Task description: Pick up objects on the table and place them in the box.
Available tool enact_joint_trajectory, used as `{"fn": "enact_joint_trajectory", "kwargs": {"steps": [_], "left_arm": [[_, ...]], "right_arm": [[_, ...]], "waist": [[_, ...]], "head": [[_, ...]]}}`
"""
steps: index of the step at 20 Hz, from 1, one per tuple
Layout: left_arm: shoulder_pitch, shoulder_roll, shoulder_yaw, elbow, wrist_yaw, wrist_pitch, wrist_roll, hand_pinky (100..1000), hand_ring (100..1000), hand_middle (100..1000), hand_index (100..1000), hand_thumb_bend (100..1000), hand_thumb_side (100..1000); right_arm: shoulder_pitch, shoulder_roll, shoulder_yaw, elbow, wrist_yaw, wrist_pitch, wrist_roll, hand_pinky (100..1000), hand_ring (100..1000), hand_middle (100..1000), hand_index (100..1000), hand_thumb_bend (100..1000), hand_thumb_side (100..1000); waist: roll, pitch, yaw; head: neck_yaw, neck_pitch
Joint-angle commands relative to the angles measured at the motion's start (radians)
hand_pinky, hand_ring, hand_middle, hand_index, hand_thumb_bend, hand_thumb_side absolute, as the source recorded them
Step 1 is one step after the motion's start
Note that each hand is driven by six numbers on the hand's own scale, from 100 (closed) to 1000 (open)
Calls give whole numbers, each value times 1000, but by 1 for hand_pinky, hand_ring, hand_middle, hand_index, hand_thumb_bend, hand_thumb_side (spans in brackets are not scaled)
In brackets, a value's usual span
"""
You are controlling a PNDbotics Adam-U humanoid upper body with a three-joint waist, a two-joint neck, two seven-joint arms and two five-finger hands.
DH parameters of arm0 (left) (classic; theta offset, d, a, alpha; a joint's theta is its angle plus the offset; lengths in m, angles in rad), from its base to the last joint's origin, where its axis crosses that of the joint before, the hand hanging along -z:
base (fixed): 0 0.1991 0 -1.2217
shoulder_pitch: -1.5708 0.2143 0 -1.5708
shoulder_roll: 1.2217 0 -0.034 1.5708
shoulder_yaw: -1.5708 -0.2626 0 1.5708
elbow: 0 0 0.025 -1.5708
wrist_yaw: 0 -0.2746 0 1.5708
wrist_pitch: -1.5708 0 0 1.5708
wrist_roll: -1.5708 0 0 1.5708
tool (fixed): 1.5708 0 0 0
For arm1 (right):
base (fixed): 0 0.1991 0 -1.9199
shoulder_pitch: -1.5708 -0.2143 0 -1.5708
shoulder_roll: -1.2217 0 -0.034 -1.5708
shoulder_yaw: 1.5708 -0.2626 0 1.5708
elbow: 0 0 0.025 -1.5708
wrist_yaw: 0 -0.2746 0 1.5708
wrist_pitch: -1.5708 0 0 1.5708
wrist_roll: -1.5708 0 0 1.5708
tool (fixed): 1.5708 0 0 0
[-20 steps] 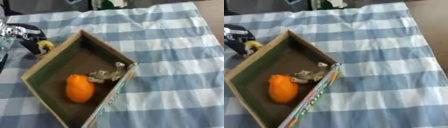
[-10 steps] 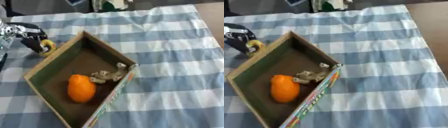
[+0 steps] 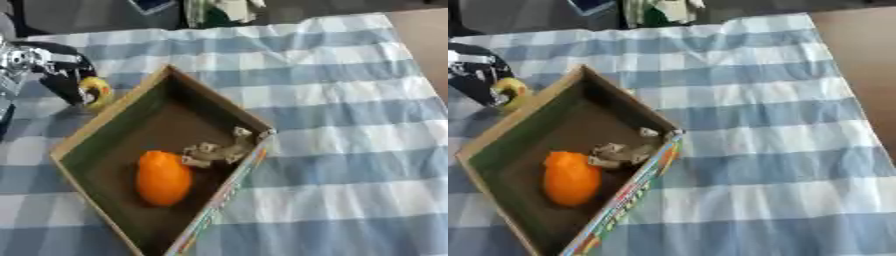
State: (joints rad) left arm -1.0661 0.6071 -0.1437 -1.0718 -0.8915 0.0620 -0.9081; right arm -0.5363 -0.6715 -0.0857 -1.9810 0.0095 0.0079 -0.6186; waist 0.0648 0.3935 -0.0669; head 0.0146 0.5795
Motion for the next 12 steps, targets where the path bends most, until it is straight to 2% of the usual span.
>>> {"fn": "enact_joint_trajectory", "kwargs": {"steps": [1,5,9,12], "left_arm": [[-21,37,16,-36,12,10,1,498,655,603,695,100,286],[-24,38,20,-80,26,17,1,441,606,531,620,100,301],[-26,41,21,-132,47,20,1,428,598,519,609,100,342],[-25,46,16,-188,55,13,2,422,595,516,605,100,339]], "right_arm": [[-7,-15,-12,-19,-5,4,-2,698,780,696,776,100,694],[-6,-13,-12,-19,-6,6,-1,698,780,695,776,100,694],[-5,-13,-13,-19,-7,6,-2,698,780,695,776,100,694],[-6,-13,-13,-19,-8,6,-2,698,780,695,775,100,692]], "waist": [[-4,-32,0],[-2,-36,0],[-1,-41,-1],[-2,-45,-1]], "head": [[-2,0],[-4,3],[-7,6],[-13,12]]}}
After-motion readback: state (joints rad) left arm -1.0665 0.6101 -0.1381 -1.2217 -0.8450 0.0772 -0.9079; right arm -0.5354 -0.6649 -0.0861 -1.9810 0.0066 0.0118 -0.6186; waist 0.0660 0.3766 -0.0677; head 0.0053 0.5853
